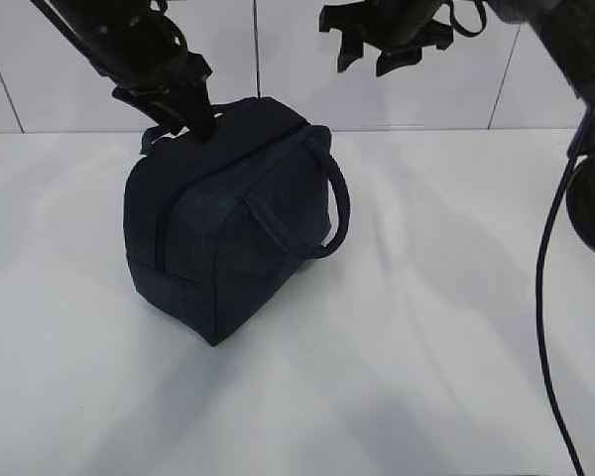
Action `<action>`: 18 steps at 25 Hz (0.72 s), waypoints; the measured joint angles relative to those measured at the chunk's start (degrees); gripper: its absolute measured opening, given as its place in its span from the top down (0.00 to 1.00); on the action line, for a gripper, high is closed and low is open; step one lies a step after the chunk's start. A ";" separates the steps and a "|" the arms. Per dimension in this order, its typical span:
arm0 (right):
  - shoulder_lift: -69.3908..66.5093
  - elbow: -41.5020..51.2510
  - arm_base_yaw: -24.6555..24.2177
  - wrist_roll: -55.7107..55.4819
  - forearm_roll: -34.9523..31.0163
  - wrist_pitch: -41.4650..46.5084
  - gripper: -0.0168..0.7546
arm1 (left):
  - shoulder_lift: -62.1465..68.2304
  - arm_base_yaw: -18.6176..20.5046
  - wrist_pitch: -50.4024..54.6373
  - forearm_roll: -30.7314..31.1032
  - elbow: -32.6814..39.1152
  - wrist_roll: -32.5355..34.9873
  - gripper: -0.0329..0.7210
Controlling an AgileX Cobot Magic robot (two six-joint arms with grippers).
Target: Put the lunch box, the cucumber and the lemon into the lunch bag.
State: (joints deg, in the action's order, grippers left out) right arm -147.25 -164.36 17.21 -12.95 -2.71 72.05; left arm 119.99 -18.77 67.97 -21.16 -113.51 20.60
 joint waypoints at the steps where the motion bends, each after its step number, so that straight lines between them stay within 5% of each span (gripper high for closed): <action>1: 0.63 0.00 0.00 0.43 -0.12 0.00 0.43 | -0.37 0.00 1.19 0.99 0.00 -0.49 0.45; 18: 12.58 5.97 0.00 6.10 -5.64 0.45 0.43 | -9.15 0.00 3.05 7.03 0.00 -6.91 0.46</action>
State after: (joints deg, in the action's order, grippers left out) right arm -134.67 -158.38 17.21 -6.85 -8.35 72.50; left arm 110.84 -18.77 71.02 -14.14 -113.51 13.69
